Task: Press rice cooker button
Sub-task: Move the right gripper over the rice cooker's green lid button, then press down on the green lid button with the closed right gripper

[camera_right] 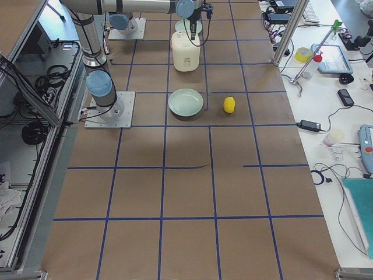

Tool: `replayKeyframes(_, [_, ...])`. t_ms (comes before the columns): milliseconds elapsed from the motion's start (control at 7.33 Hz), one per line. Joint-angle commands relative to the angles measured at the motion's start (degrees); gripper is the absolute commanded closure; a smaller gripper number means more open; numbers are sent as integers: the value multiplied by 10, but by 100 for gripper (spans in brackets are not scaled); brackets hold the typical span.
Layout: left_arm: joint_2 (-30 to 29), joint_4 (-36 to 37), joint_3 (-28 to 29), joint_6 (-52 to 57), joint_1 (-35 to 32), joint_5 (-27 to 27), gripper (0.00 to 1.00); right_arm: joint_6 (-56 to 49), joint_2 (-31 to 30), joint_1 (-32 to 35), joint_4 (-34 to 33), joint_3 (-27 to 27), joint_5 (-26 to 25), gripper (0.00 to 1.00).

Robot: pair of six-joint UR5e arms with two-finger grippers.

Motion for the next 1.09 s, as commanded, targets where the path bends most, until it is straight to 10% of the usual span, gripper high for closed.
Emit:
replayKeyframes(0, [0, 0, 0, 0, 0, 0, 0, 6, 2, 21, -11, 19, -4, 100])
replayKeyframes(955, [0, 0, 0, 0, 0, 0, 0, -15, 17, 24, -6, 25, -2, 100])
